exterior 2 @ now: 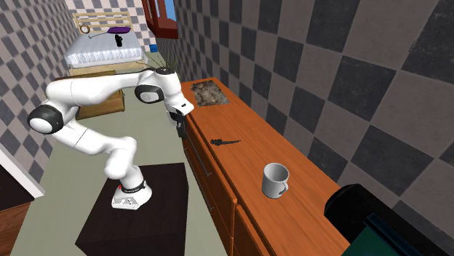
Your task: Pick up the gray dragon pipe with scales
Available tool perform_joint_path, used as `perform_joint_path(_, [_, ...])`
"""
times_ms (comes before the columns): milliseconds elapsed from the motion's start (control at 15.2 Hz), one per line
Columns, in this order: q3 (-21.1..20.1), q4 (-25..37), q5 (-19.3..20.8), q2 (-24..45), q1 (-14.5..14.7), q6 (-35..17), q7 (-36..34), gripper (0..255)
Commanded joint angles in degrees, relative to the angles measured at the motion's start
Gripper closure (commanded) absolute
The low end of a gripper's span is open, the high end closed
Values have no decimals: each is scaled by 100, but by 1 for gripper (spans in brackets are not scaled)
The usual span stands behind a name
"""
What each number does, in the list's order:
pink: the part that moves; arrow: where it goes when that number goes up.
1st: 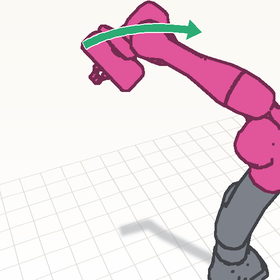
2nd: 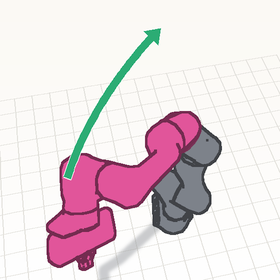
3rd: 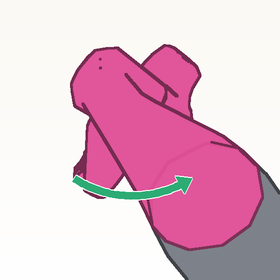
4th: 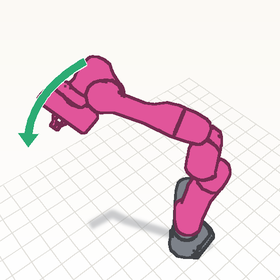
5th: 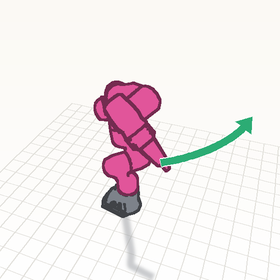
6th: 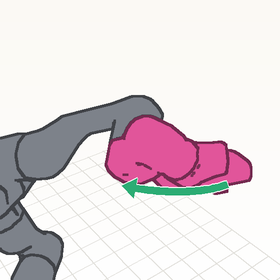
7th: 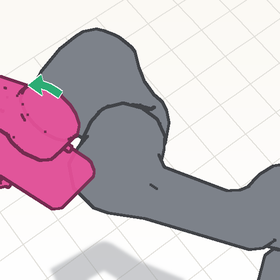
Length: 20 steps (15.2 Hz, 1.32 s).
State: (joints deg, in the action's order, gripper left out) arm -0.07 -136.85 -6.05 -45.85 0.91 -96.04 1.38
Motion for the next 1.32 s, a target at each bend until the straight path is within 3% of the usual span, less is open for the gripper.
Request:
perform_joint_path(0, [0, 0, 0, 0, 0, 0, 0, 0])
perform_joint_path(528, [66, 1664, 418, 2014, -173, -85, 92, 0])
perform_joint_path(1056, [115, 3822, 805, 4007, -302, 324, 124, 0])
perform_joint_path(1254, [119, 3731, 820, 4059, -304, 191, 120, 0])
